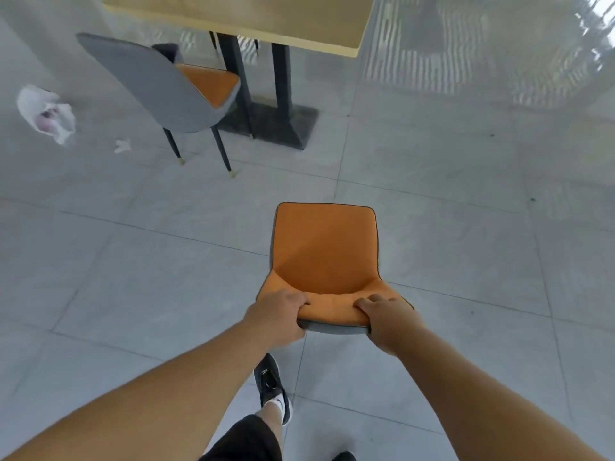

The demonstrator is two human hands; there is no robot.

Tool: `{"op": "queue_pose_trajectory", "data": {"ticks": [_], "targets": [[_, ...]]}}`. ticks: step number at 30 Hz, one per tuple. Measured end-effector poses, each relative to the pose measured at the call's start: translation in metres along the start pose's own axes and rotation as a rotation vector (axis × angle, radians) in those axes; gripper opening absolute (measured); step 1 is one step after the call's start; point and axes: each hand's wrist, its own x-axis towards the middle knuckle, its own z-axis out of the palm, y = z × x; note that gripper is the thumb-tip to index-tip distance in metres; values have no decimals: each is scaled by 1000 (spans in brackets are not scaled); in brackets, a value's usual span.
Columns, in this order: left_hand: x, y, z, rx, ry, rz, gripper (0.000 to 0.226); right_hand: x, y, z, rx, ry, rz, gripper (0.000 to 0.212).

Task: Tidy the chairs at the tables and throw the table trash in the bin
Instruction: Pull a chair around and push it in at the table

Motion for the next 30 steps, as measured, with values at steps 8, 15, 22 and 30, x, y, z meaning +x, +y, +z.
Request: {"op": "queue_pose_trajectory", "data": {"ticks": [8, 15, 22, 30], "targets": [[69, -39, -61, -10, 158, 37, 53, 89, -13, -65, -52, 36, 36, 48], [175, -104, -165, 42, 110, 41, 55, 209, -40, -149, -25, 125, 70, 40], [283, -165, -268, 40, 108, 9, 51, 333, -52, -235, -13, 184, 50, 28], [423, -210, -388, -44, 210, -16, 43, 485, -42, -351, 7, 244, 17, 25]]}}
